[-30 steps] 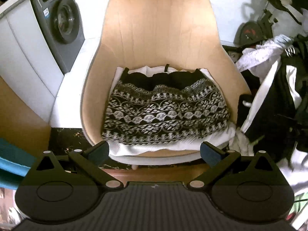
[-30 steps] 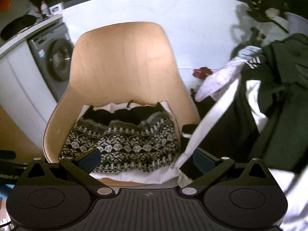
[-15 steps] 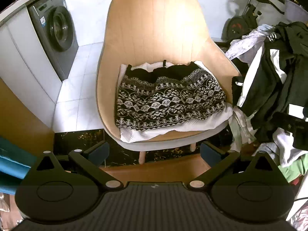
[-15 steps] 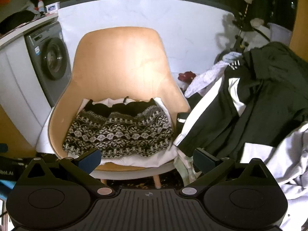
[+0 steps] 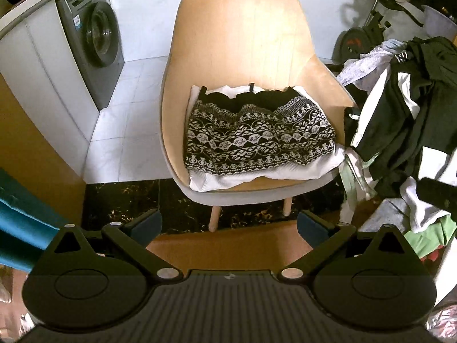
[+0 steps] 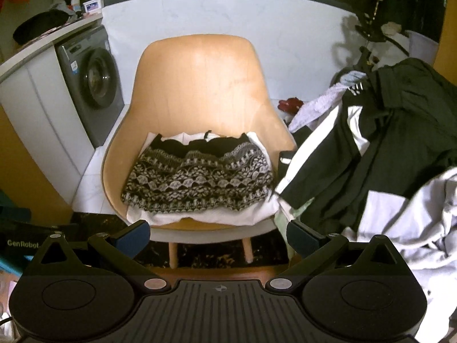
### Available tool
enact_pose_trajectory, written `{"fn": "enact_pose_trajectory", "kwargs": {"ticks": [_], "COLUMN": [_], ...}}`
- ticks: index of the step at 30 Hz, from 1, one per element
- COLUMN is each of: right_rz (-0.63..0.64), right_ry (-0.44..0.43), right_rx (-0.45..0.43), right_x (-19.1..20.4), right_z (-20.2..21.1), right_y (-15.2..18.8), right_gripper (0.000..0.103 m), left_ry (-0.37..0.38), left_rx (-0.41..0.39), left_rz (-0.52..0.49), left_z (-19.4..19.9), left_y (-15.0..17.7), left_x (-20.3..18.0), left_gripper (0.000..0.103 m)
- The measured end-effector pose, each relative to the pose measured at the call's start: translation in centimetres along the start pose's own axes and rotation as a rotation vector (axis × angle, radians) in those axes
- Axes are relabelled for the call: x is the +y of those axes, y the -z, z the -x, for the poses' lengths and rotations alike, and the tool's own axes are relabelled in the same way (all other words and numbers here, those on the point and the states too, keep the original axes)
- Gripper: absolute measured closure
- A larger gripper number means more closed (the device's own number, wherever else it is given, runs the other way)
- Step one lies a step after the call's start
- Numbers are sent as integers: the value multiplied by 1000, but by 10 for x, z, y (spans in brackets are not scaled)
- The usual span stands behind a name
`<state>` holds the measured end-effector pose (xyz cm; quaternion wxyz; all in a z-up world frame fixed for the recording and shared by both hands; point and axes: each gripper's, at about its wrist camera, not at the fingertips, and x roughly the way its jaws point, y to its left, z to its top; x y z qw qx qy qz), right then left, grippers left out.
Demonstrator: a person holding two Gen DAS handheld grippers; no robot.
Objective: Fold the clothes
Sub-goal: 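Open both grippers and pull them back from the chair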
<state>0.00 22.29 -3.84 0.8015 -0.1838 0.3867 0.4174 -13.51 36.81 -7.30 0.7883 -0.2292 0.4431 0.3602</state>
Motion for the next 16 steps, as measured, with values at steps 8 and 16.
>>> {"fn": "enact_pose_trajectory", "kwargs": {"ticks": [8,16], "right_rz": [7,16], "right_ry": [-12,-2], "right_rx": [0,-3], "right_x": [4,-2], "right_z": [7,11], "right_y": [9,12], "right_gripper": [1,1], "left_ry": [-1,17], "left_rx": [-2,-4], "left_rz": [15,-30], "left_z": [3,2], "left_y": [2,-1], "left_x": [1,-16], "left_gripper": [0,0]}}
